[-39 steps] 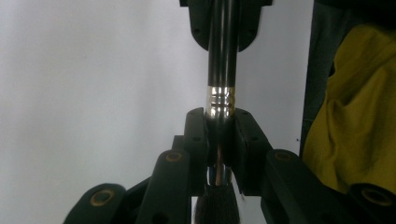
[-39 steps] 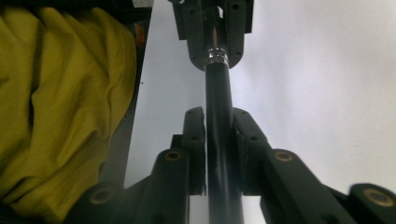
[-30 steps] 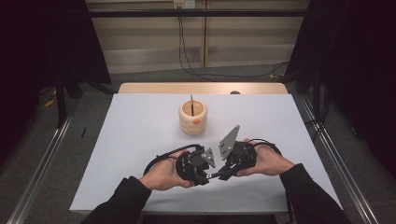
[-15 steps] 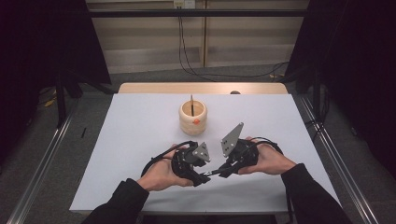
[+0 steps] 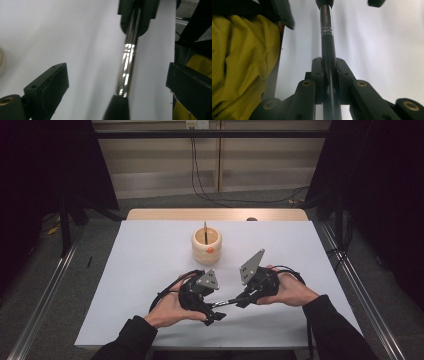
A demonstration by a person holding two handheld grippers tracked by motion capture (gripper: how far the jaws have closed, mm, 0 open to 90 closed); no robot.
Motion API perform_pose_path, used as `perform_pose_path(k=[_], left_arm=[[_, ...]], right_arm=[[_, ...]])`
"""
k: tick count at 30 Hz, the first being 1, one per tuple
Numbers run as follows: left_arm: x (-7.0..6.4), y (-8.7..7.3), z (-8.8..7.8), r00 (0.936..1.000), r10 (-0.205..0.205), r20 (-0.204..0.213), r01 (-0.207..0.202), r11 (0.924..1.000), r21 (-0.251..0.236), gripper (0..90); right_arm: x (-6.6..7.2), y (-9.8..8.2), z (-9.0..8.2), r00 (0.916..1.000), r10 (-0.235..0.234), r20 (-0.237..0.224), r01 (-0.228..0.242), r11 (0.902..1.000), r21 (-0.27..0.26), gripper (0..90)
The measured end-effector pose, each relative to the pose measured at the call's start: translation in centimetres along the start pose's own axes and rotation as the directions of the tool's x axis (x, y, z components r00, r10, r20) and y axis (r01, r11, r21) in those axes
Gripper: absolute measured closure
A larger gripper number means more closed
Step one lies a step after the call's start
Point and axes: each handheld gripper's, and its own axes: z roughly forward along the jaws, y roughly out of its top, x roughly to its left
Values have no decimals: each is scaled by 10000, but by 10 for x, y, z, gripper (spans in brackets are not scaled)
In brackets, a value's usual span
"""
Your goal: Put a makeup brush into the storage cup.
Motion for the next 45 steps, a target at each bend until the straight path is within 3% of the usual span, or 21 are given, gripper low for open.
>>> perform_pose_path(k=[4,6,7,11,12,15,21,26,30,32,33,37,40,42,44,45], left_arm=[[-2,-4,-3,9994,-91,-323,73,9984,-565,42],[-1,-5,-8,9977,-403,-554,367,9972,-644,39],[0,-7,-8,9962,-552,-678,476,9930,-1081,40],[3,-14,-14,9939,-863,-679,749,9849,-1558,39],[3,-15,-14,9920,-1032,-724,887,9797,-1800,37],[4,-19,-17,9890,-1093,-998,869,9746,-2064,34],[7,-26,-28,9746,-1586,-1579,1055,9479,-3006,26],[6,-28,-35,9712,-1678,-1688,1013,9331,-3451,23],[6,-30,-34,9704,-1778,-1635,1113,9299,-3507,23],[7,-32,-32,9692,-1884,-1586,1226,9278,-3523,23],[7,-33,-32,9688,-1898,-1595,1247,9291,-3483,23],[7,-36,-29,9645,-2164,-1516,1477,9174,-3696,22],[8,-37,-30,9619,-2198,-1625,1448,9140,-3790,21],[7,-37,-31,9623,-2227,-1562,1462,9076,-3936,21],[8,-37,-33,9628,-2217,-1542,1459,9075,-3939,22],[8,-37,-33,9637,-2253,-1434,1511,9026,-4030,21]], right_arm=[[-1,-1,-1,9999,89,105,-88,9999,-51,802],[-1,-2,-2,9999,111,60,-110,9999,-134,802],[-1,-3,-3,9998,139,161,-137,9998,-125,802],[-3,-5,-6,9992,323,215,-316,9990,-304,802],[-4,-6,-6,9989,395,241,-386,9986,-359,801],[-6,-8,-8,9979,492,423,-471,9977,-483,801],[-8,-13,-14,9942,896,603,-830,9912,-1035,801],[-6,-18,-17,9871,1267,981,-1105,9816,-1559,801],[-9,-27,-19,9794,1669,1138,-1379,9640,-2272,801],[-10,-28,-18,9771,1781,1166,-1469,9604,-2367,801],[-10,-29,-18,9767,1773,1208,-1445,9599,-2403,801],[-9,-31,-22,9751,1865,1199,-1455,9462,-2889,801],[-8,-33,-24,9738,1907,1239,-1438,9383,-3144,801],[-8,-34,-25,9740,1929,1190,-1443,9327,-3305,801],[-8,-34,-26,9743,1899,1209,-1377,9276,-3473,801],[-7,-34,-27,9752,1845,1226,-1313,9271,-3511,801]])
